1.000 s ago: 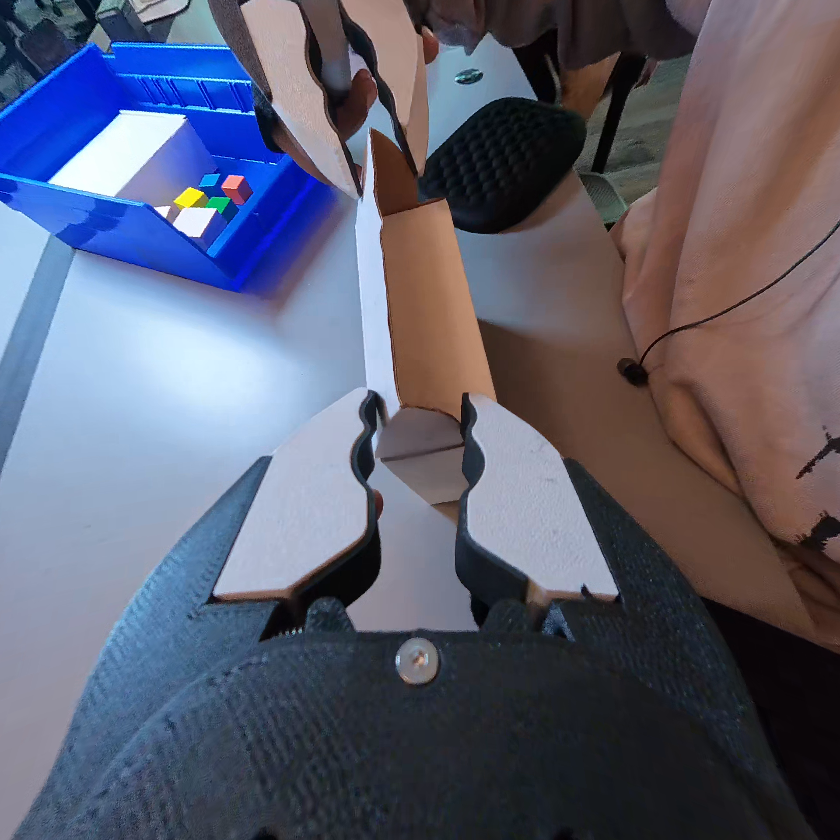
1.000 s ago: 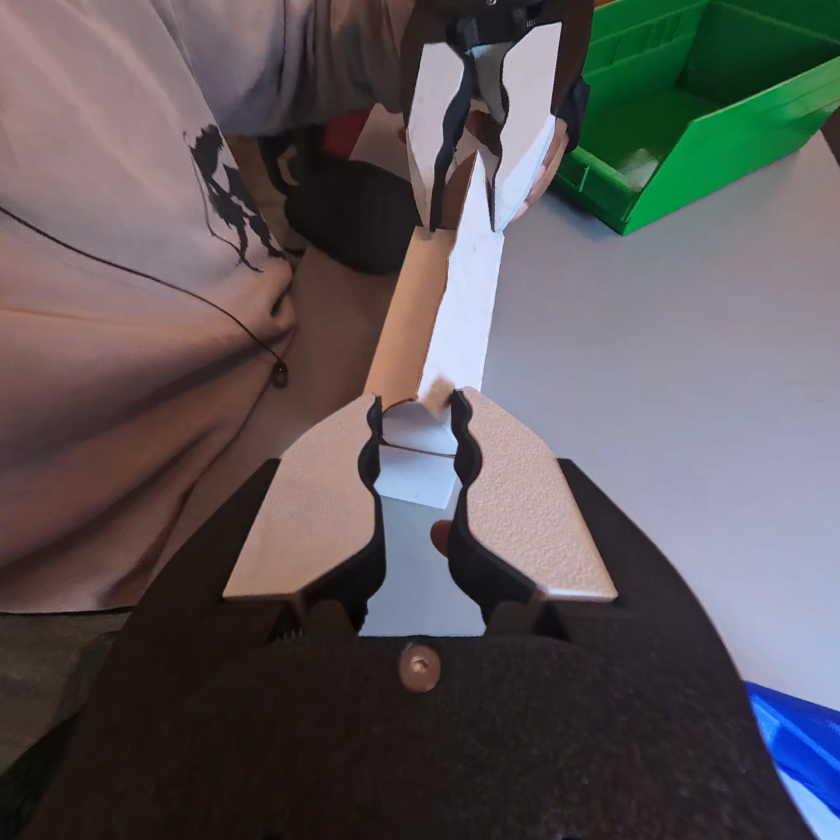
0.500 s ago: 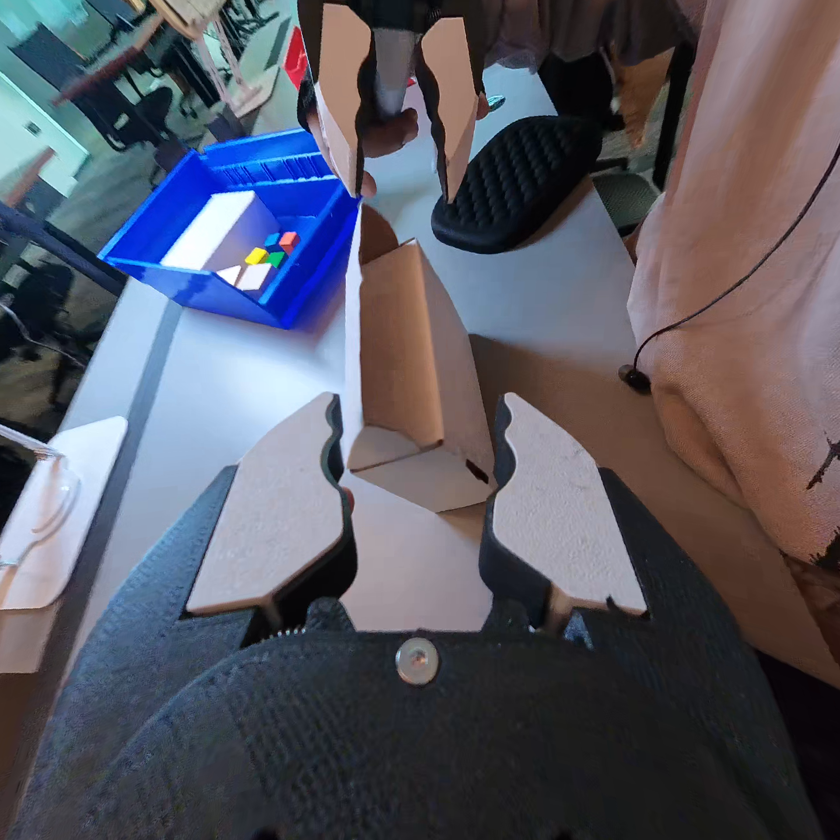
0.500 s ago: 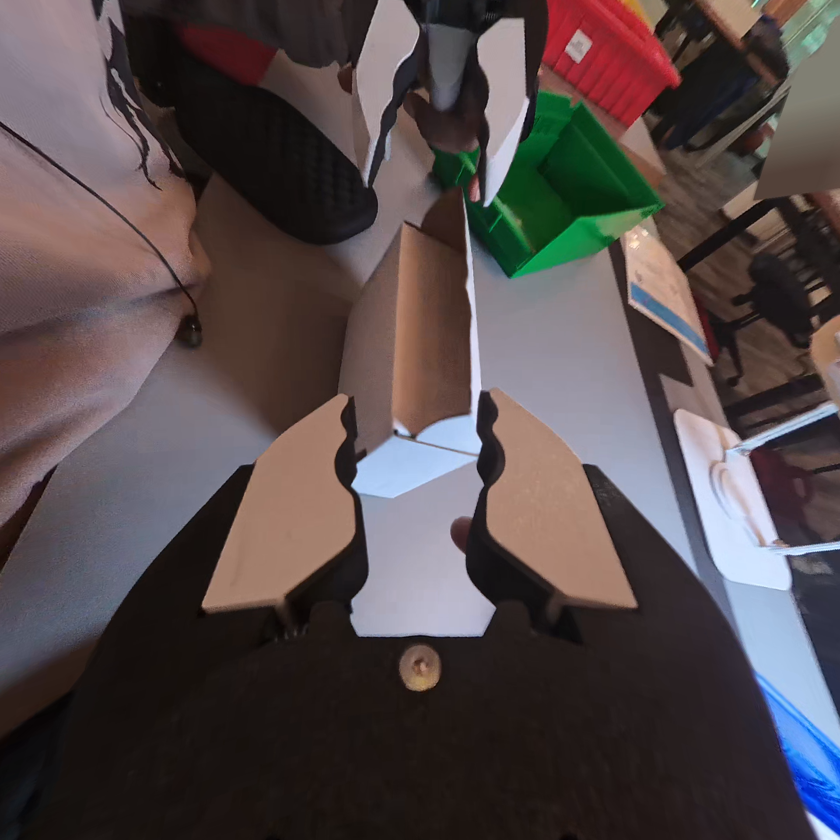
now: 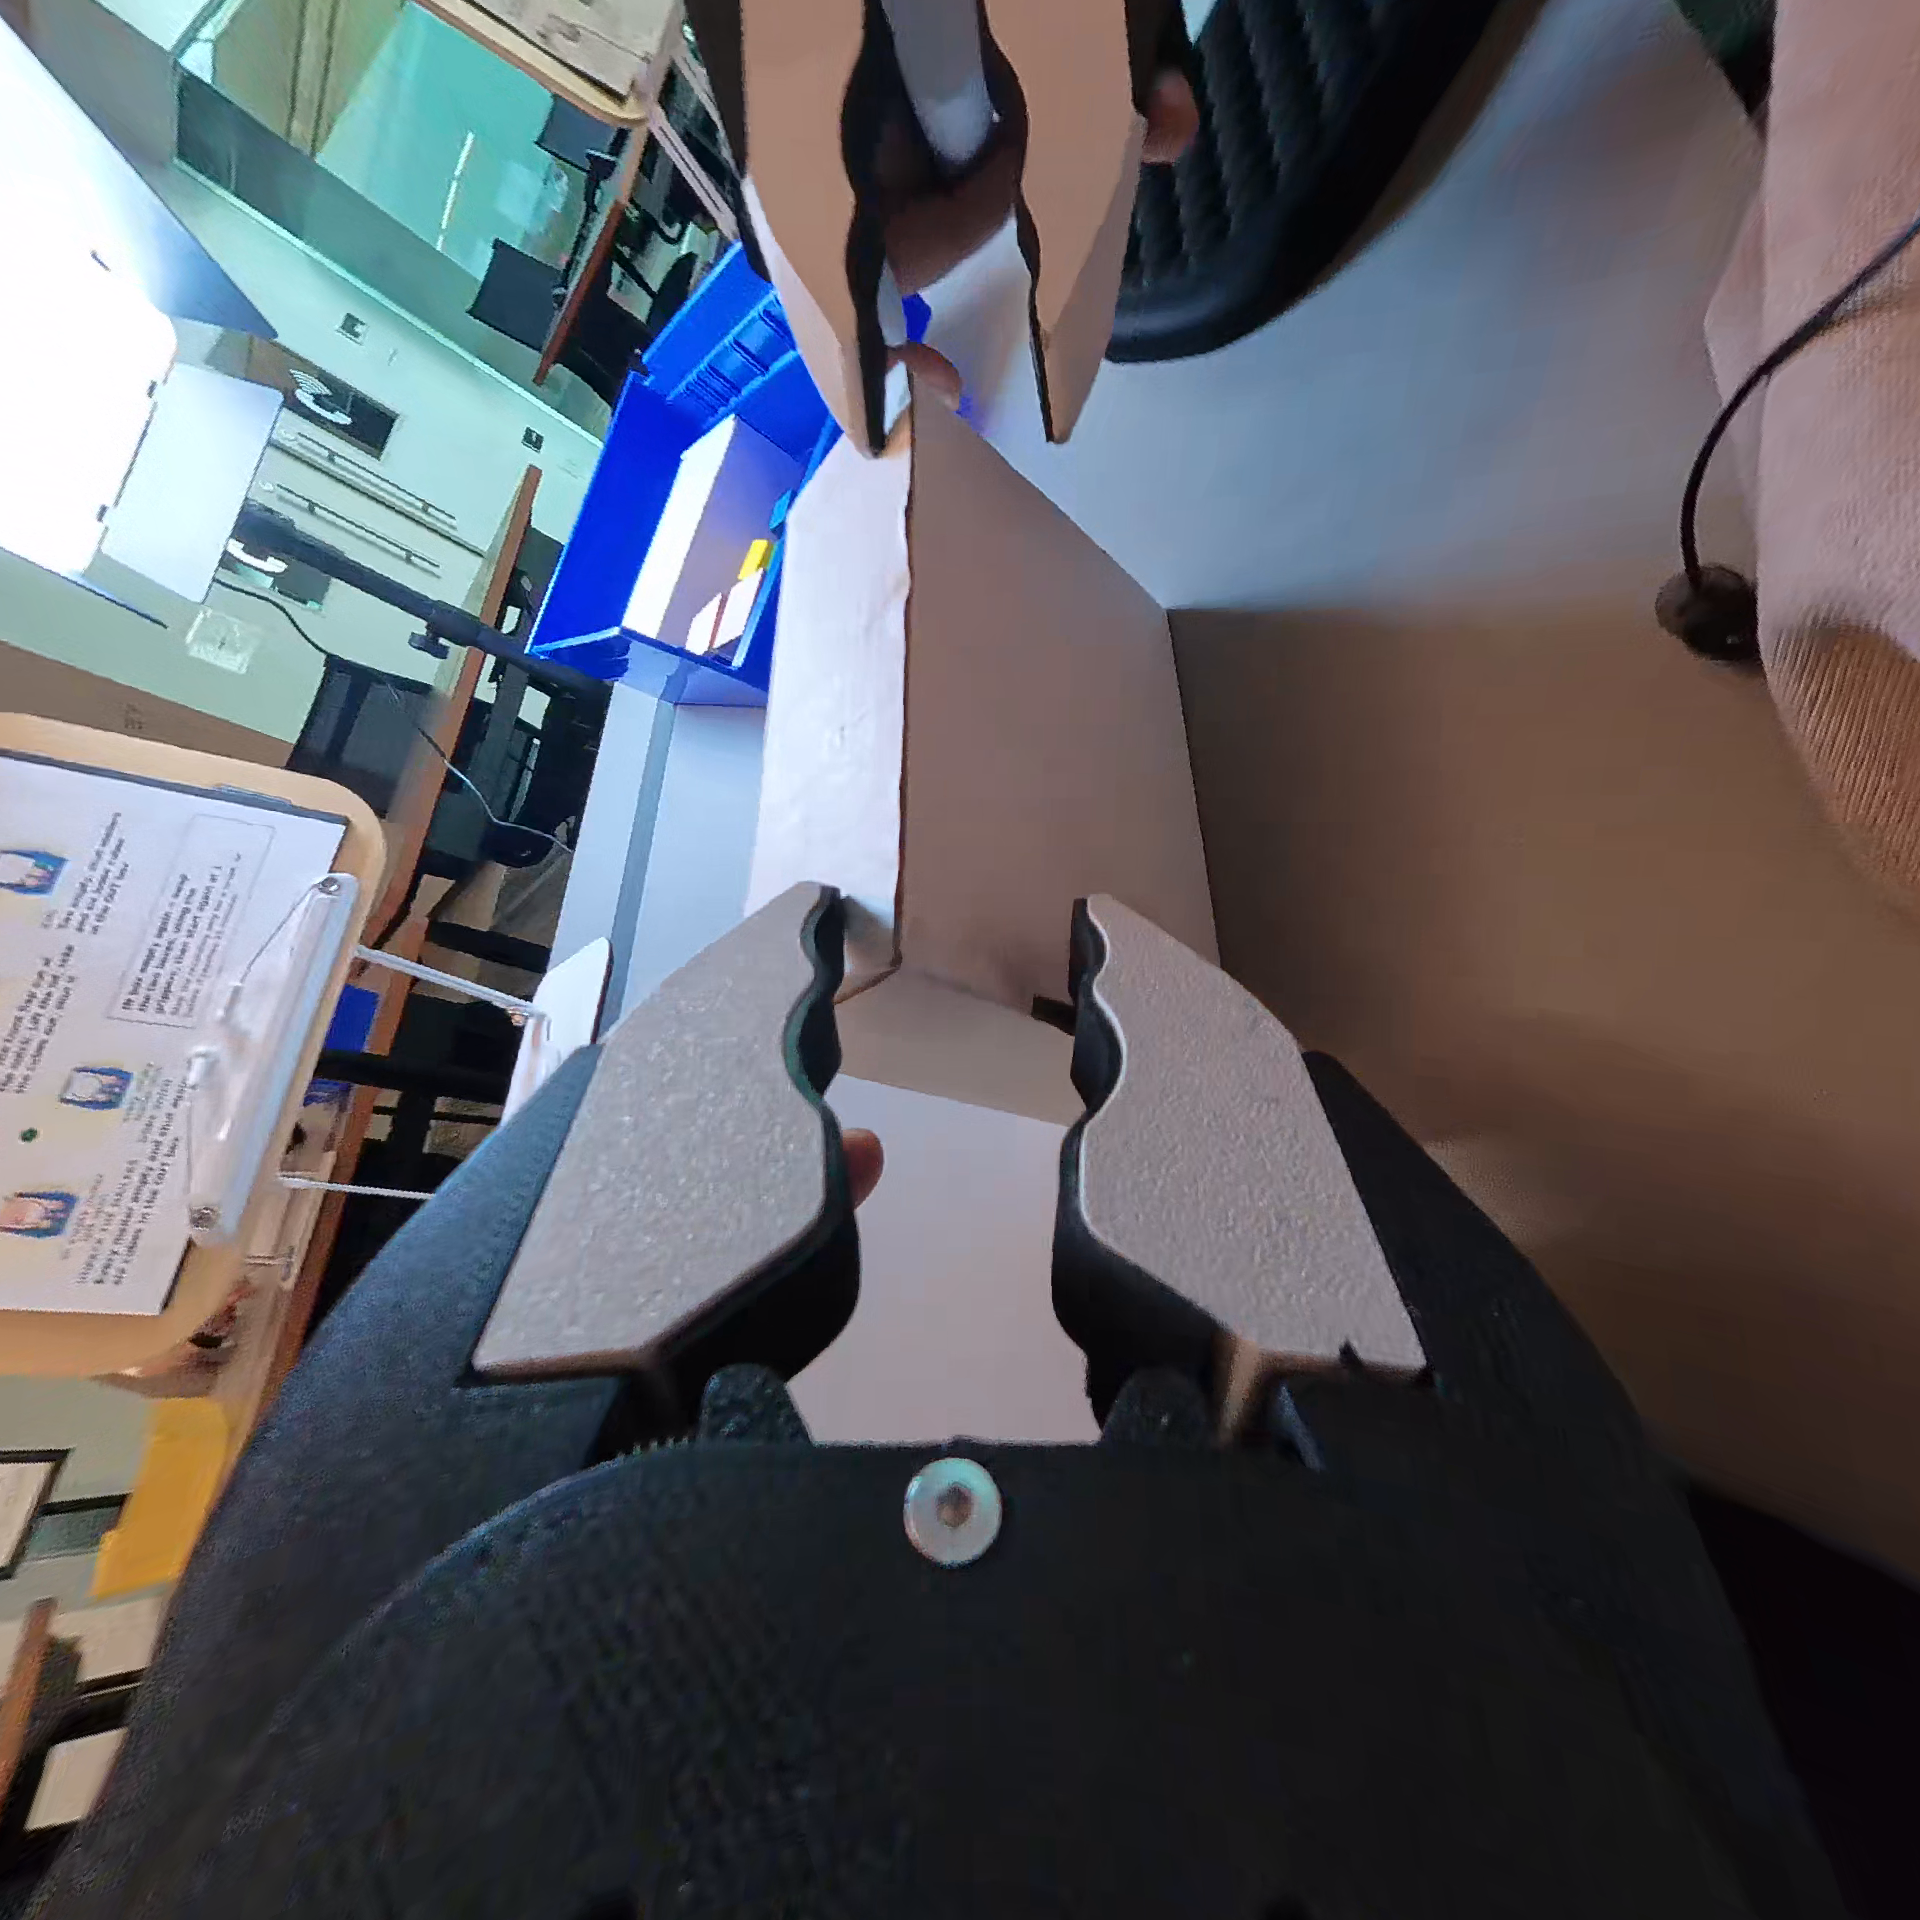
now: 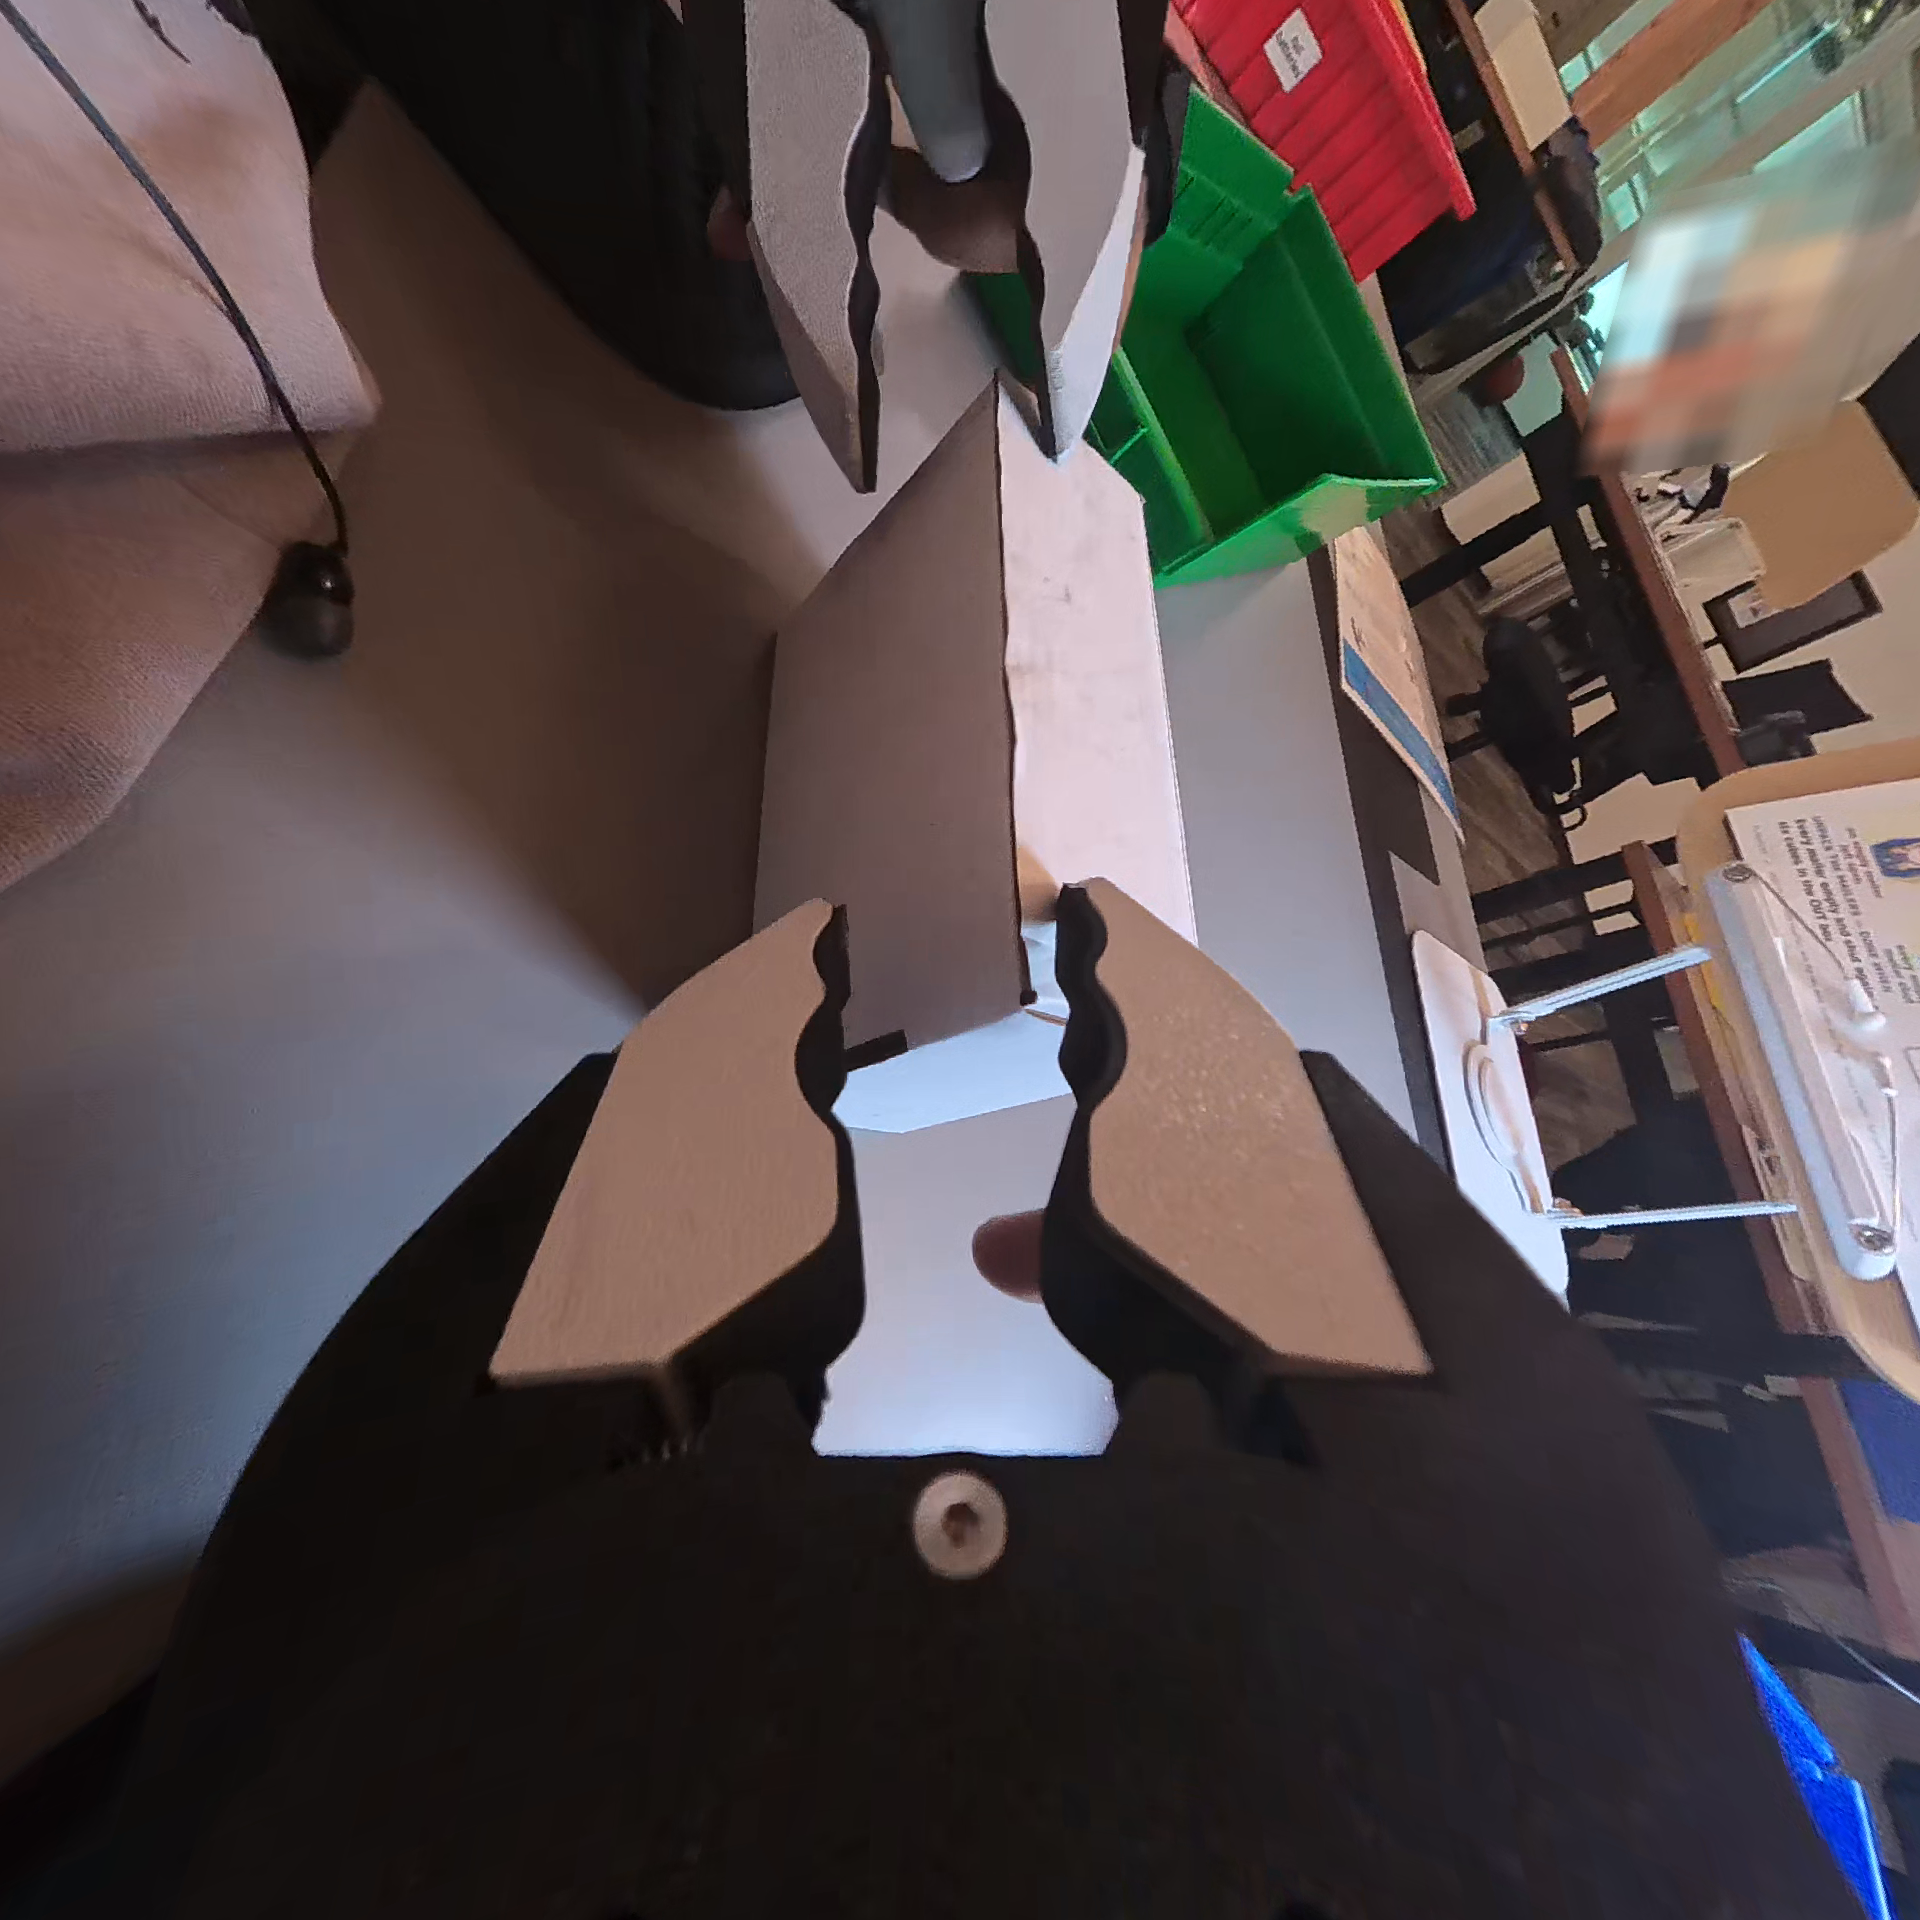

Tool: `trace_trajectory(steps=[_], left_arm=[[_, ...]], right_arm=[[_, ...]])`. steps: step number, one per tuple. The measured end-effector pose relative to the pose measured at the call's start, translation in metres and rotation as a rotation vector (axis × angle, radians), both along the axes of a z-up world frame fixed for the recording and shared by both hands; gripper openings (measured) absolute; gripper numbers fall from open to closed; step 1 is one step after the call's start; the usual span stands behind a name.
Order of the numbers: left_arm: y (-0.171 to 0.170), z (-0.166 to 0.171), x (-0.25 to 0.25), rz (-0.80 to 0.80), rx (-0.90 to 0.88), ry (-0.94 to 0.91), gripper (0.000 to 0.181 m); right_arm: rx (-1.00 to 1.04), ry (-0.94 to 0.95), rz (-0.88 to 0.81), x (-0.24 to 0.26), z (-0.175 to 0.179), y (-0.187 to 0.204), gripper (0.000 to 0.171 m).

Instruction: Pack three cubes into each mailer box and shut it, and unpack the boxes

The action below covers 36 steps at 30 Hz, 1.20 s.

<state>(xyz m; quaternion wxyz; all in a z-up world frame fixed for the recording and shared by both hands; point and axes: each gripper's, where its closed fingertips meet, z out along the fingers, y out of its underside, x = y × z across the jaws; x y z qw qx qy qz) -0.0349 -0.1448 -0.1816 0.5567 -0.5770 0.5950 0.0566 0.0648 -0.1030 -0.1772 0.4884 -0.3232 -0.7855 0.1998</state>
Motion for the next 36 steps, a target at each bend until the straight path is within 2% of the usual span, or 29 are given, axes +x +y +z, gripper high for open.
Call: trace_trajectory(steps=[3, 6, 9, 11, 13, 14, 15, 16, 20, 27, 32, 34, 36], left_arm=[[0.001, 0.007, 0.002, -0.001, -0.053, -0.129, 0.038], [0.01, 0.026, -0.007, 0.04, -0.133, -0.366, 0.065], [0.023, 0.039, -0.025, 0.082, -0.264, -0.588, 0.078], [0.03, 0.022, -0.028, 0.105, -0.426, -0.634, 0.09], [0.032, -0.003, -0.02, 0.112, -0.557, -0.603, 0.099], [0.031, -0.015, -0.012, 0.103, -0.608, -0.567, 0.097], [0.031, -0.025, -0.006, 0.111, -0.617, -0.504, 0.083], [0.033, -0.033, -0.003, 0.117, -0.567, -0.418, 0.069], [0.046, -0.02, 0.012, 0.108, -0.396, -0.308, 0.068], [0.059, 0.011, 0.035, 0.038, -0.119, -0.161, 0.066], [0.054, 0.027, 0.054, -0.08, -0.01, -0.11, 0.065], [0.054, 0.032, 0.053, -0.096, 0.01, -0.118, 0.066], [0.062, 0.044, 0.045, -0.038, 0.028, -0.192, 0.068]], right_arm=[[-0.063, 0.012, -0.017, -0.001, 0.003, 0.0, 0.038], [-0.216, -0.018, -0.041, 0.001, 0.01, -0.002, 0.054], [-0.295, 0.016, -0.054, 0.004, 0.029, 0.002, 0.054], [-0.325, 0.01, -0.09, 0.004, 0.037, 0.008, 0.055], [-0.336, -0.029, -0.13, 0.003, 0.039, 0.012, 0.055], [-0.328, -0.054, -0.142, 0.001, 0.039, 0.013, 0.056], [-0.308, -0.078, -0.153, 0.0, 0.037, 0.013, 0.056], [-0.282, -0.099, -0.16, -0.002, 0.036, 0.014, 0.057], [-0.184, -0.174, -0.172, -0.006, 0.033, 0.013, 0.057], [0.158, -0.26, -0.254, -0.009, 0.029, 0.029, 0.061], [0.382, -0.318, -0.281, -0.013, 0.016, 0.044, 0.058], [0.385, -0.315, -0.274, -0.012, 0.021, 0.043, 0.058], [0.375, -0.29, -0.286, -0.011, 0.036, 0.044, 0.058]])
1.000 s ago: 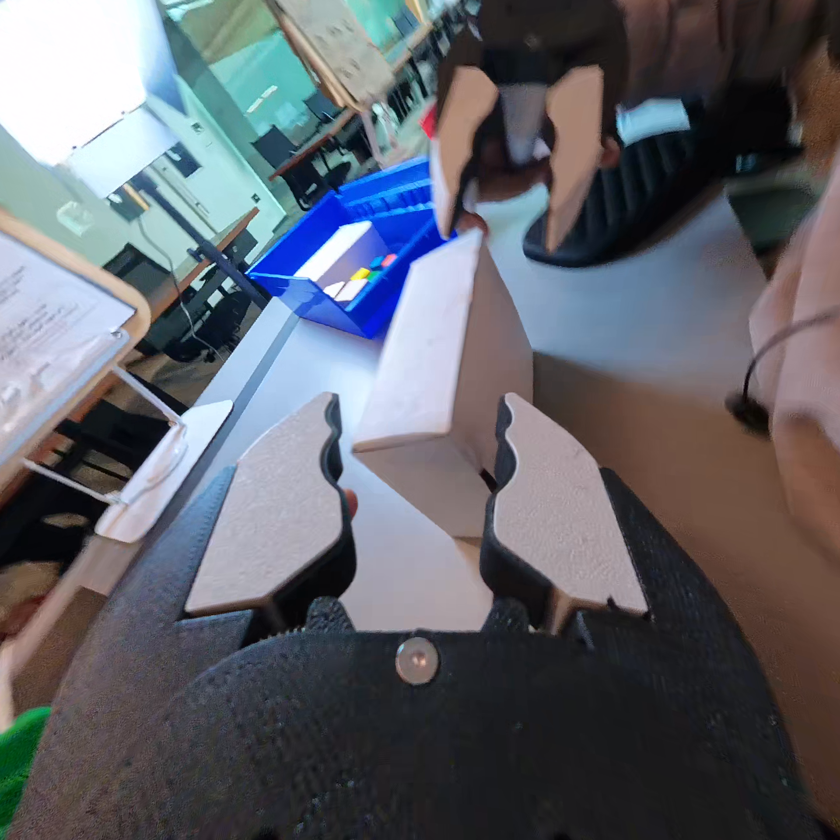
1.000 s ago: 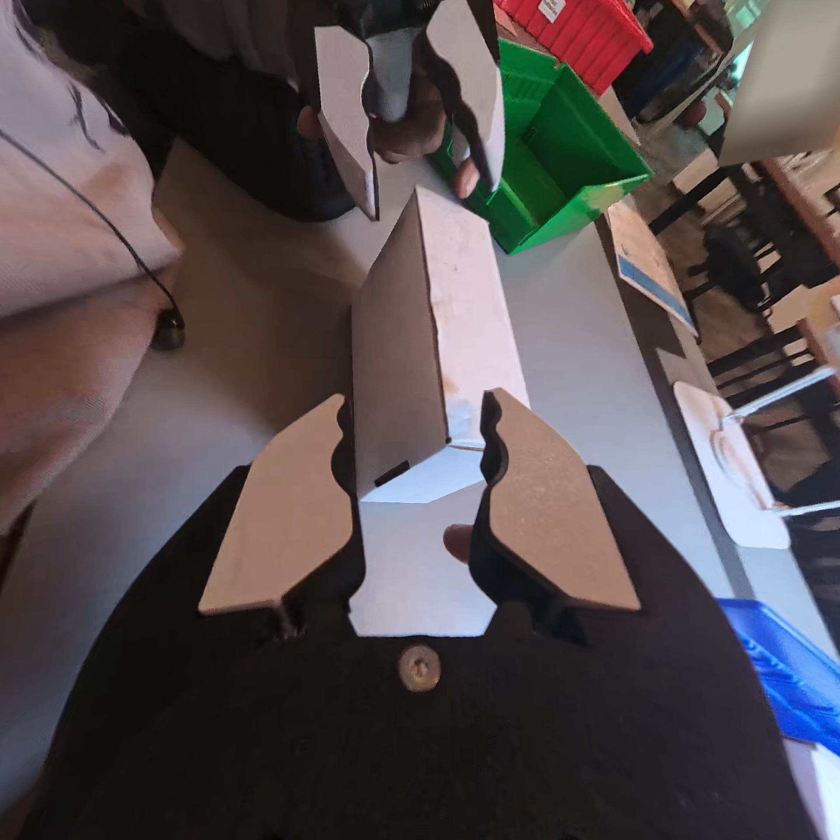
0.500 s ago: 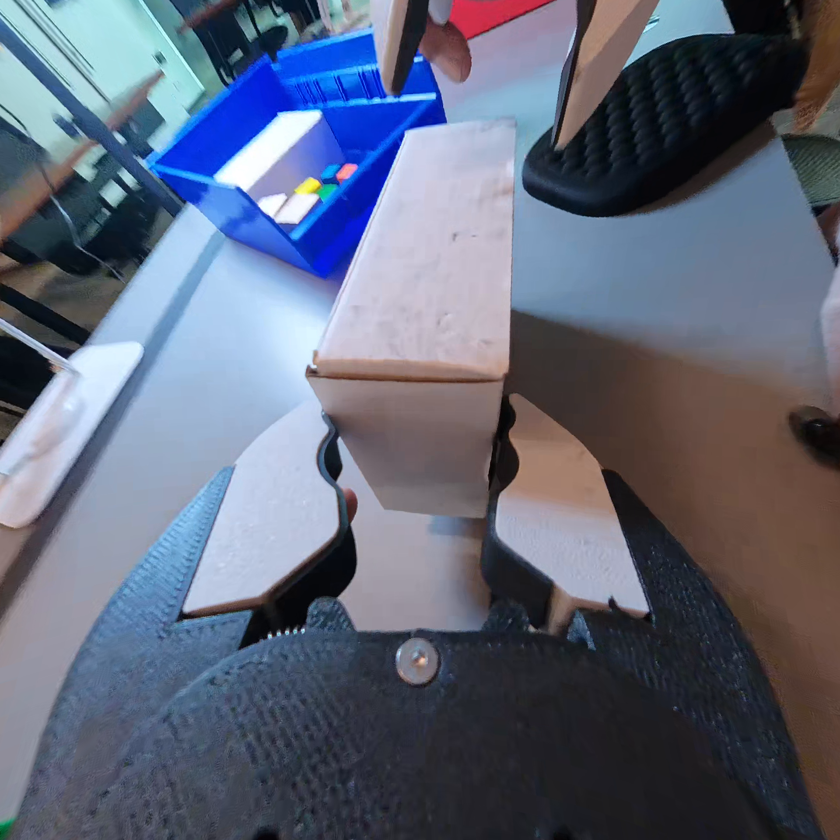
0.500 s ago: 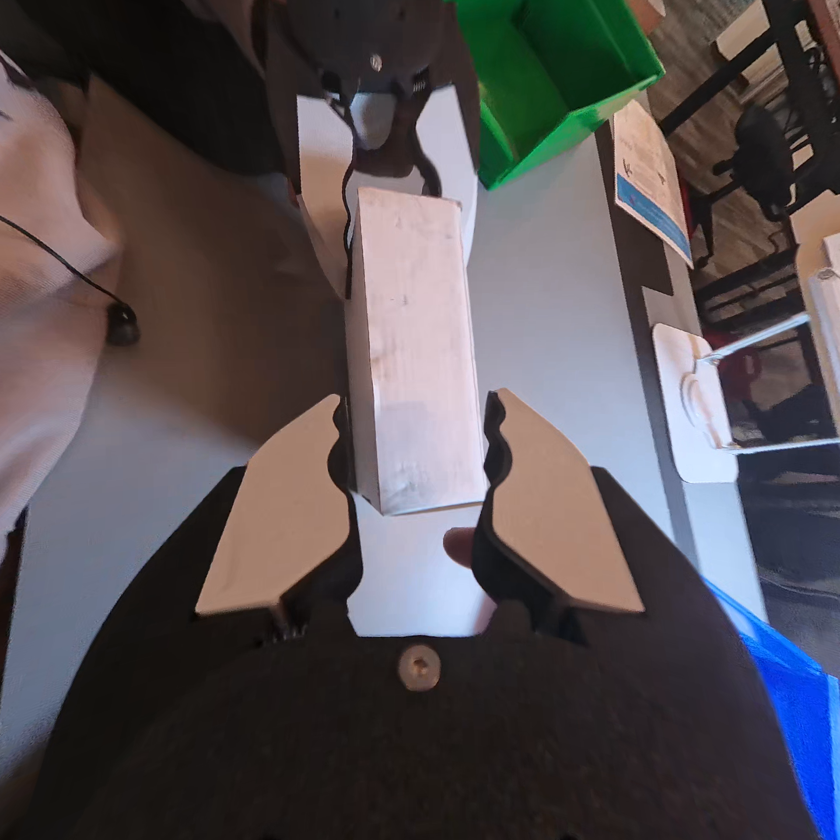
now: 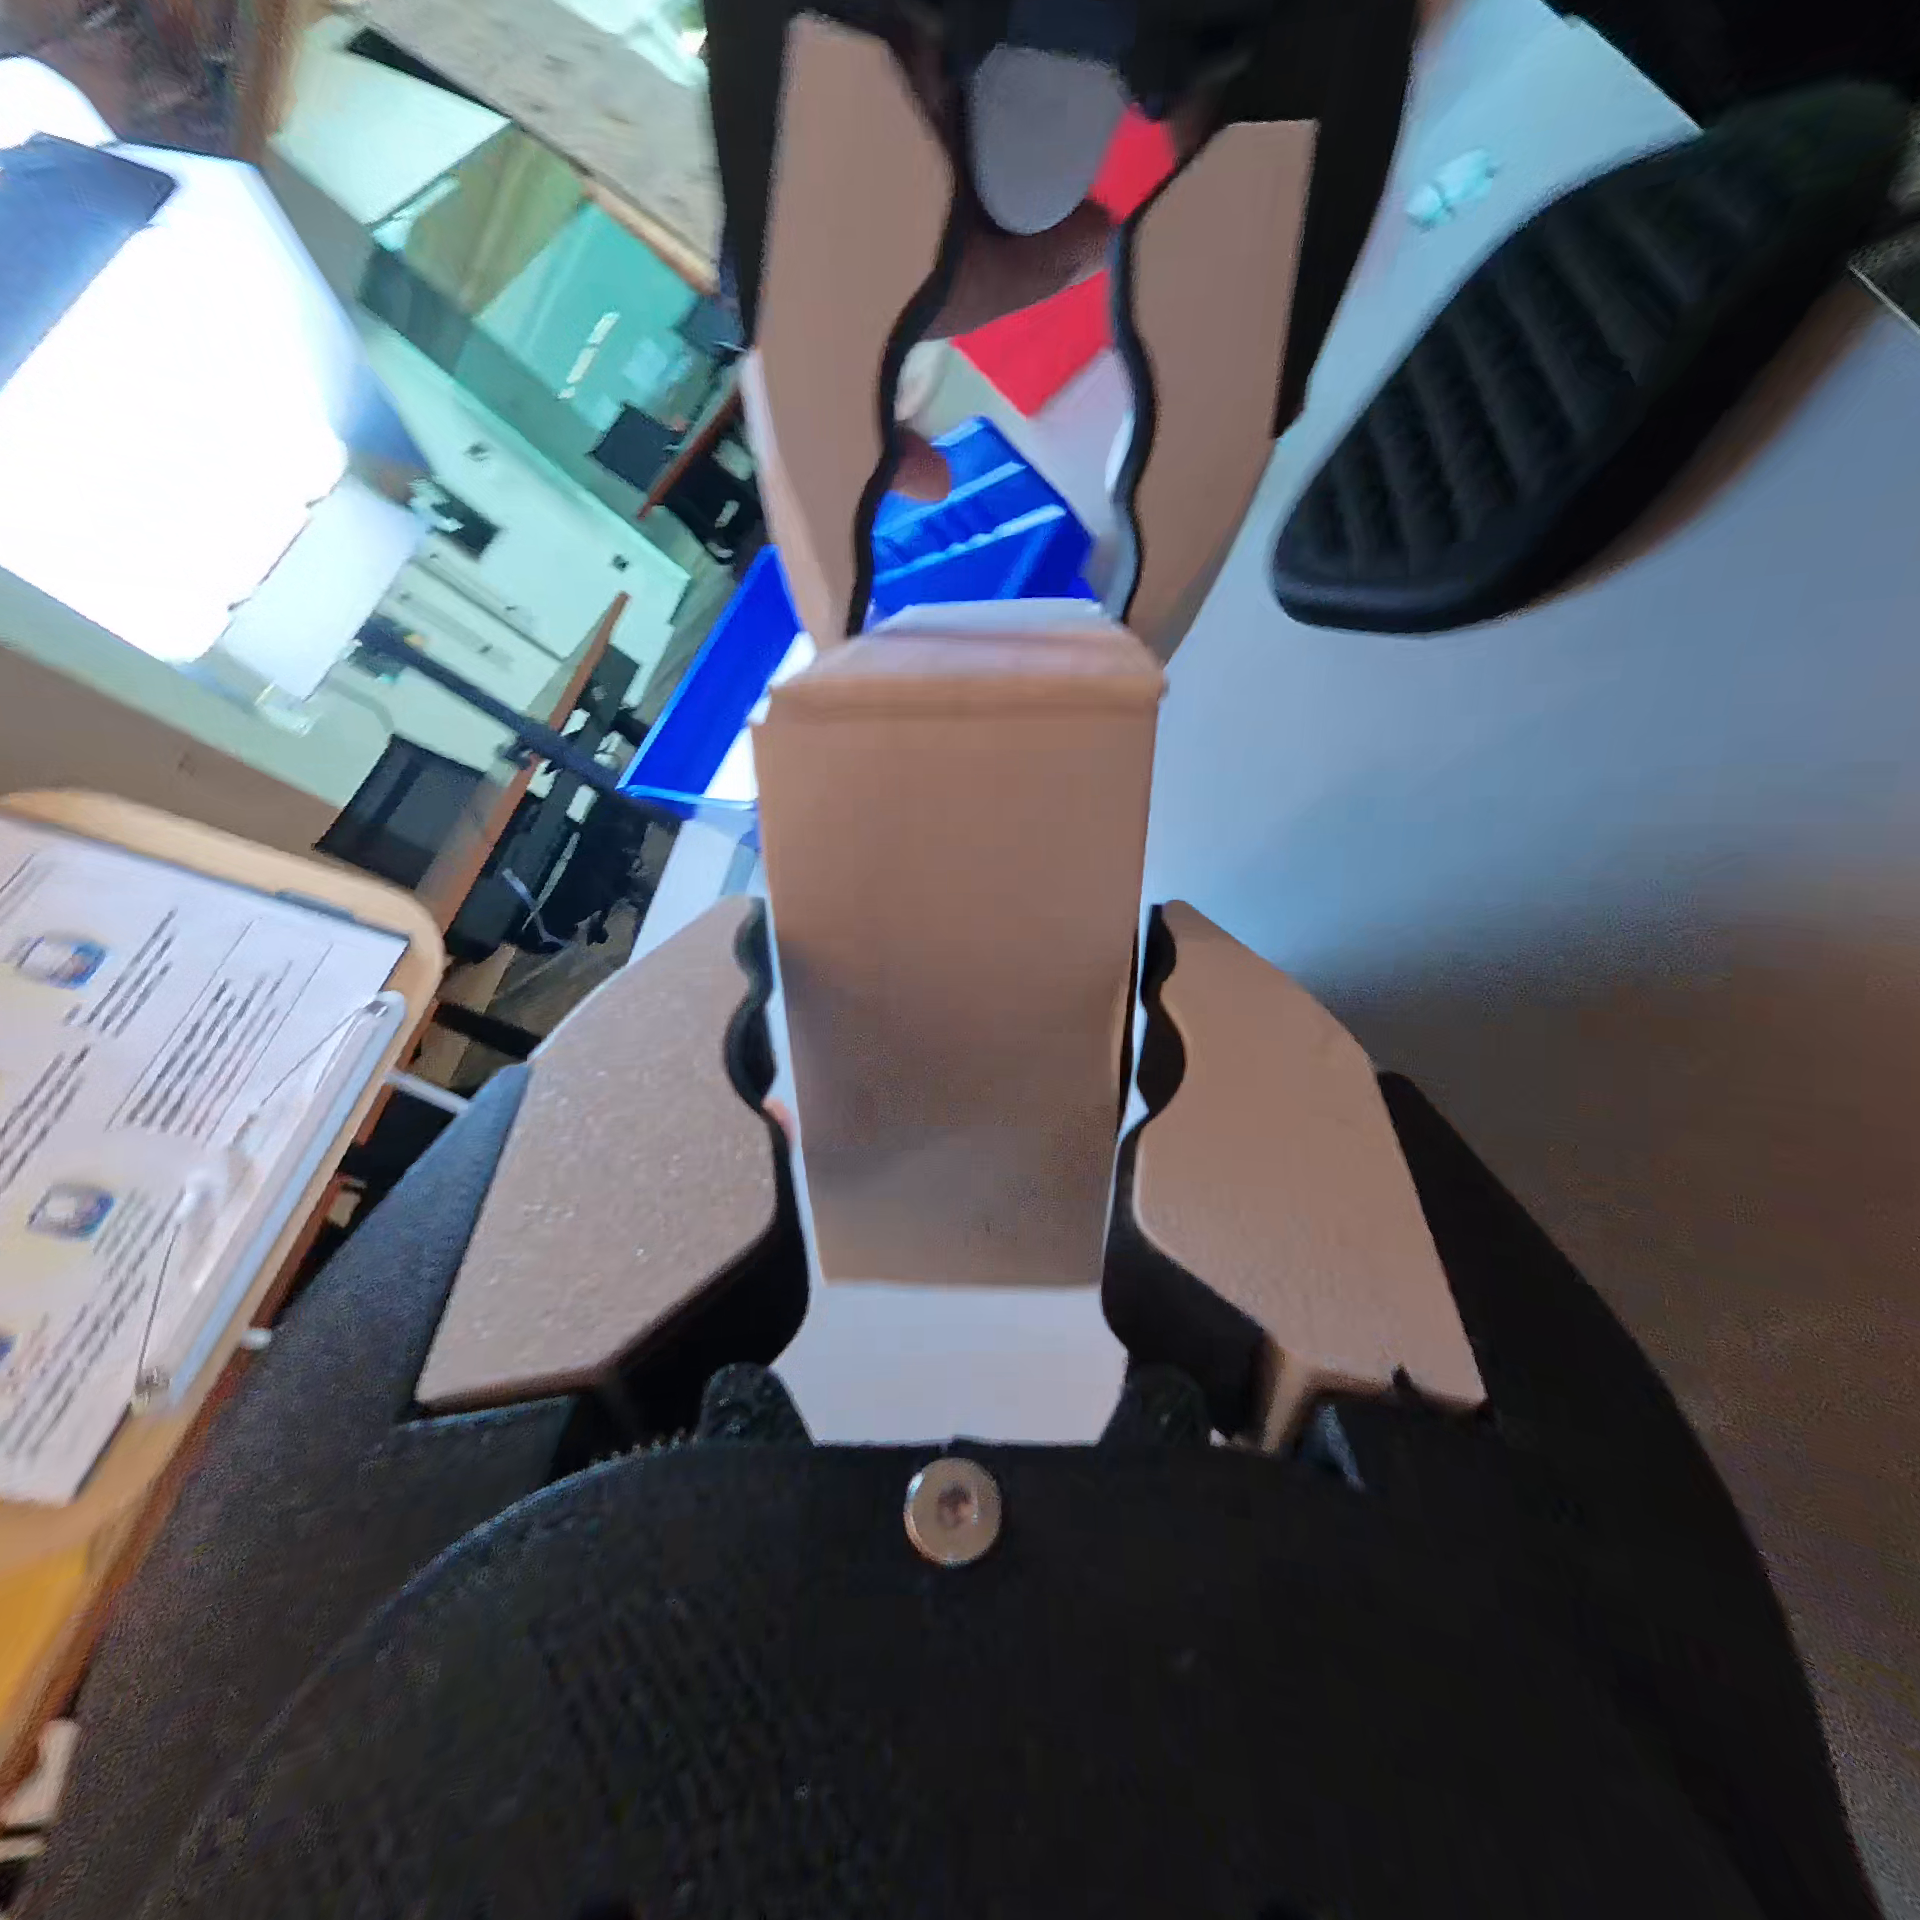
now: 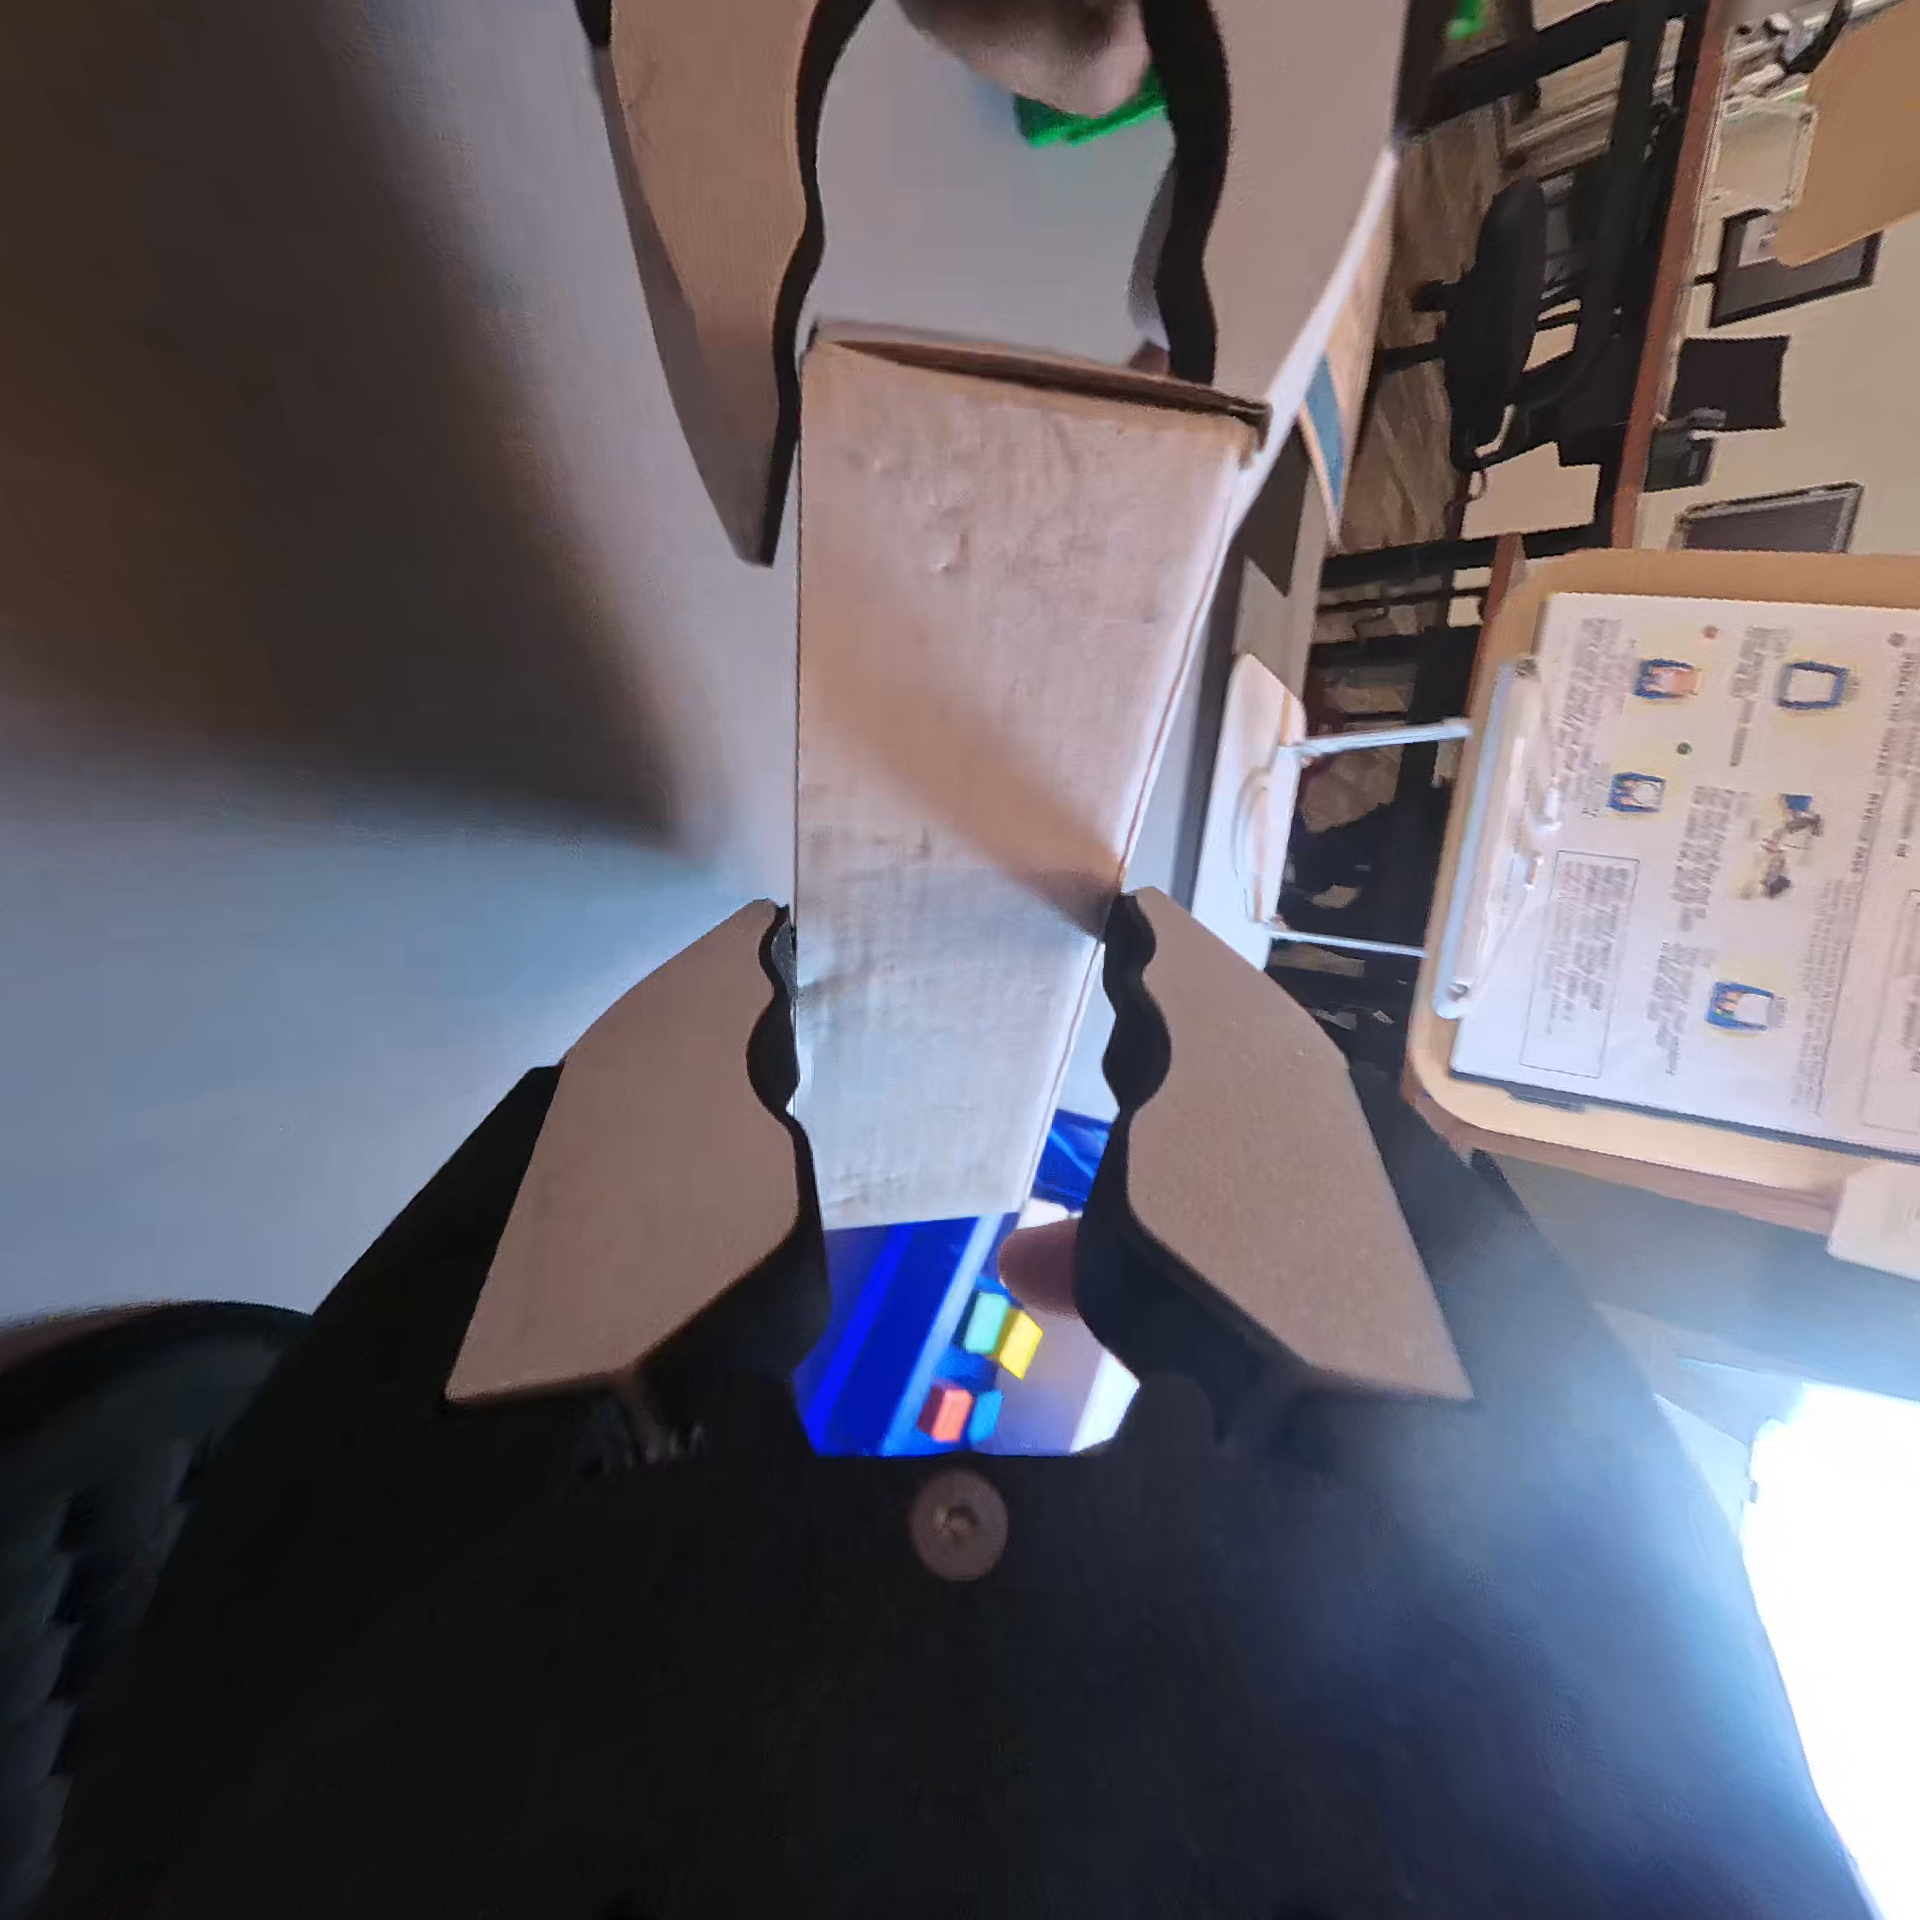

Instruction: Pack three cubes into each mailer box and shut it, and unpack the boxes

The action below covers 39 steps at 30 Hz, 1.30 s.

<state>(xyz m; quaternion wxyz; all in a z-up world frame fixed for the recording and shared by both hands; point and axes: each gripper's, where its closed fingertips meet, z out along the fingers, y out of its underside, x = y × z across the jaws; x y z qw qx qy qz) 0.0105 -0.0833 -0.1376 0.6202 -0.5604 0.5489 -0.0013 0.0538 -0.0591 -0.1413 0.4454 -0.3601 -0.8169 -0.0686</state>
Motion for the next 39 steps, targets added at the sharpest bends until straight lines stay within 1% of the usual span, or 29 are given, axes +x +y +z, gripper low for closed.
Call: trace_trajectory(steps=[1, 2, 4, 7, 9, 11, 14, 17, 19, 20, 21, 22, 23, 24, 26, 28, 30, 32, 35, 39], left_arm=[[0.005, 0.007, -0.007, 0.037, -0.014, -0.06, 0.077], [0.011, 0.014, -0.016, 0.085, -0.041, -0.119, 0.08], [0.019, 0.026, -0.038, 0.153, -0.084, -0.24, 0.078], [0.024, 0.032, -0.067, 0.233, -0.124, -0.36, 0.073], [0.023, 0.036, -0.08, 0.267, -0.104, -0.41, 0.069], [0.022, 0.036, -0.09, 0.305, -0.094, -0.415, 0.068], [0.02, 0.038, -0.099, 0.334, -0.081, -0.422, 0.068], [0.022, 0.036, -0.108, 0.359, -0.115, -0.433, 0.071], [0.024, 0.032, -0.114, 0.384, -0.139, -0.43, 0.073], [0.024, 0.031, -0.118, 0.399, -0.143, -0.422, 0.073], [0.024, 0.029, -0.124, 0.419, -0.148, -0.408, 0.073], [0.025, 0.027, -0.13, 0.445, -0.153, -0.389, 0.074], [0.025, 0.024, -0.138, 0.475, -0.162, -0.372, 0.074], [0.026, 0.019, -0.147, 0.509, -0.181, -0.353, 0.074], [0.026, 0.006, -0.169, 0.586, -0.238, -0.307, 0.074], [0.023, -0.01, -0.193, 0.669, -0.304, -0.247, 0.074], [0.016, -0.028, -0.216, 0.749, -0.389, -0.183, 0.075], [0.005, -0.049, -0.235, 0.81, -0.492, -0.106, 0.074], [-0.006, -0.066, -0.263, 0.916, -0.526, 0.013, 0.067], [-0.019, -0.089, -0.278, 0.974, -0.629, 0.102, 0.066]], right_arm=[[0.029, -0.001, -0.025, 0.004, 0.01, 0.007, 0.058], [0.073, 0.012, -0.062, 0.008, 0.023, 0.019, 0.058], [0.177, 0.044, -0.184, 0.023, 0.054, 0.054, 0.057], [0.356, 0.062, -0.423, 0.058, 0.093, 0.132, 0.057], [0.448, 0.06, -0.572, 0.085, 0.103, 0.187, 0.057], [0.485, 0.043, -0.702, 0.109, 0.095, 0.236, 0.057], [0.524, -0.025, -0.838, 0.133, 0.06, 0.291, 0.057], [0.585, -0.108, -0.944, 0.15, 0.022, 0.332, 0.057], [0.582, -0.198, -0.984, 0.159, -0.007, 0.347, 0.057], [0.534, -0.216, -0.978, 0.158, -0.023, 0.35, 0.059], [0.466, -0.215, -0.971, 0.156, -0.036, 0.35, 0.057], [0.407, -0.205, -0.979, 0.155, -0.044, 0.349, 0.056], [0.375, -0.2, -0.97, 0.154, -0.043, 0.347, 0.059], [0.301, -0.179, -0.933, 0.147, -0.045, 0.342, 0.069], [0.133, -0.087, -0.914, 0.138, -0.039, 0.327, 0.072], [-0.019, 0.016, -0.856, 0.127, -0.027, 0.307, 0.07], [-0.154, 0.079, -0.792, 0.118, -0.02, 0.282, 0.068], [-0.229, 0.097, -0.759, 0.115, -0.018, 0.259, 0.067], [-0.242, 0.062, -0.751, 0.117, -0.024, 0.232, 0.067], [-0.313, 0.046, -0.716, 0.108, -0.04, 0.197, 0.066]])
